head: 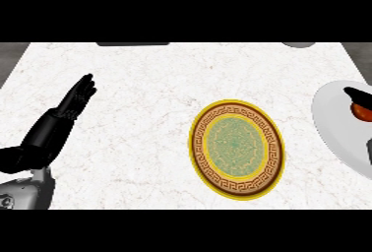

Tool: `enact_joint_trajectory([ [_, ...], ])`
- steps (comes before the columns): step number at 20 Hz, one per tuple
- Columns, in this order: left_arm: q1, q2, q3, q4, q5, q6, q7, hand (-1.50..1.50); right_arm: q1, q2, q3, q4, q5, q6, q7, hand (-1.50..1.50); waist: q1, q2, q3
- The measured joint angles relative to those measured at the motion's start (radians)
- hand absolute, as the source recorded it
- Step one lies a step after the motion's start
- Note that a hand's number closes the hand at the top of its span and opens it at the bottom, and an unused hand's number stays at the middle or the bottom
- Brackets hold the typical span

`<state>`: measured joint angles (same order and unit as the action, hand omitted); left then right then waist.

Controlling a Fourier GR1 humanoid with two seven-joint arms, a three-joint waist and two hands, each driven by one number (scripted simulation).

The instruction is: Pick the tomato from the plate and place it in the plate

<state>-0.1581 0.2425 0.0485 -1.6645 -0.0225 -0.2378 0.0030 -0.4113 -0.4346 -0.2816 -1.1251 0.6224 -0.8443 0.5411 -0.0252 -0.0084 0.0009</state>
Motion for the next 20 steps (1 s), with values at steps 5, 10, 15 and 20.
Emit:
enact_joint_trajectory([
  [5,0.012,-0.002,0.001,-0.019,-0.003,0.001,0.011,0.0,0.176,0.042,-0.041,-0.278,-0.167,0.001,-0.085,-1.5,-0.005,-0.001,-0.001],
  [10,0.015,-0.017,-0.009,-0.002,-0.025,0.007,-0.012,0.0,0.394,0.075,-0.074,-0.55,-0.286,0.051,-0.14,-1.5,0.0,0.002,-0.001],
  [15,0.018,-0.02,-0.006,-0.015,-0.023,-0.002,-0.006,0.0,0.61,0.119,-0.122,-0.778,-0.374,0.123,-0.178,-1.5,0.006,0.004,-0.001],
  [20,-0.001,-0.032,-0.008,-0.017,-0.028,-0.004,0.017,0.0,0.765,0.173,-0.167,-0.935,-0.415,0.195,-0.199,-1.5,0.011,0.005,-0.001],
])
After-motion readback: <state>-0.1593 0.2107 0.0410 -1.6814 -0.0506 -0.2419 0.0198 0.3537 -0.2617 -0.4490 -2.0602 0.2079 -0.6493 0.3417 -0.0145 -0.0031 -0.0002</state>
